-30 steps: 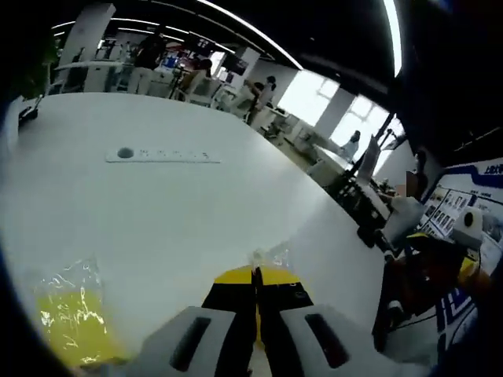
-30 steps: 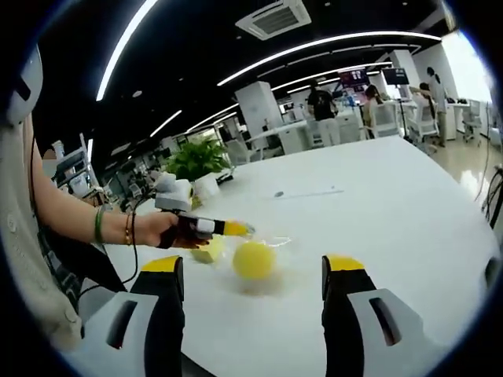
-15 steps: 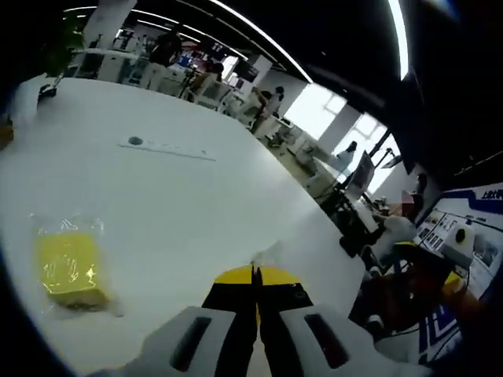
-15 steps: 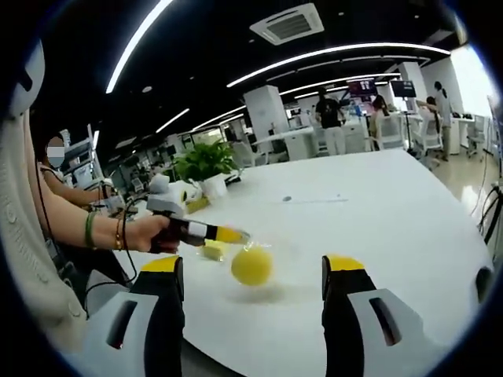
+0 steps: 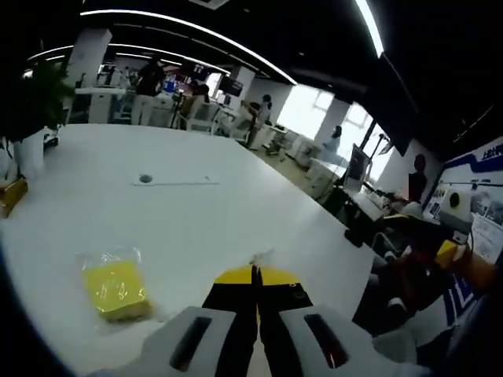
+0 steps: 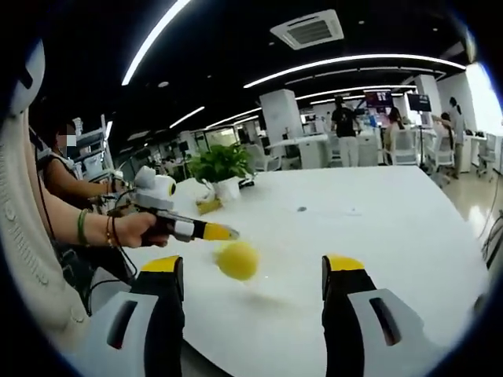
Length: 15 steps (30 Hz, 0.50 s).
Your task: Compare the silicone blocks by pressing each to a similar depth, holding the contact briefly, and releasing to observe deformation and rebound differences across the visible hardness samples.
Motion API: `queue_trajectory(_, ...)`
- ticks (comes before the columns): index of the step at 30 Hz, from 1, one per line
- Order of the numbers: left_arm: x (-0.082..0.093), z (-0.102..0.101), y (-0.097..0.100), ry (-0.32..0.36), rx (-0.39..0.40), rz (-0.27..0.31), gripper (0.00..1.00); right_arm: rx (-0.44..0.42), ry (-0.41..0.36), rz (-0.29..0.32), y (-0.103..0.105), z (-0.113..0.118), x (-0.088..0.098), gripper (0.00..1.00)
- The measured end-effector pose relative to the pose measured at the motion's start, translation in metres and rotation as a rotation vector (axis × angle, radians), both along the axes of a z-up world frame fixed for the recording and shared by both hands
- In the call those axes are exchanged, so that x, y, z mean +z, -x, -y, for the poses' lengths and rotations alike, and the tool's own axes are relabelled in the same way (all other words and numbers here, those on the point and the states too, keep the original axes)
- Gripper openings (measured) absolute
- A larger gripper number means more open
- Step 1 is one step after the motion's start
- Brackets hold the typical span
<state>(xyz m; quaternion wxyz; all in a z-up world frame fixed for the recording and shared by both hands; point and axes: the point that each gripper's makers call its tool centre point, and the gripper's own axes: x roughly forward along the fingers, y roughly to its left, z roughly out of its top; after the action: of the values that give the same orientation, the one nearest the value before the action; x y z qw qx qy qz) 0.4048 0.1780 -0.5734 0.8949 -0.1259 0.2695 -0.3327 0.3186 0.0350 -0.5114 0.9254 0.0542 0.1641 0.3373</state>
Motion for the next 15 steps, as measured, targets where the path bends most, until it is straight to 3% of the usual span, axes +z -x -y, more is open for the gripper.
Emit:
queue_trajectory(5,0.019,-0.019,0.0,0.022,0.015,0.008,0.0,0.053,0.026,0.011,-0.007,-0.01,0.005,0.68)
queue_trajectory(15,0.067,-0.043,-0.011,-0.002,0.002,0.12,0.0,0.161,0.099,0.056,-0.024,-0.029,0.026,0.68)
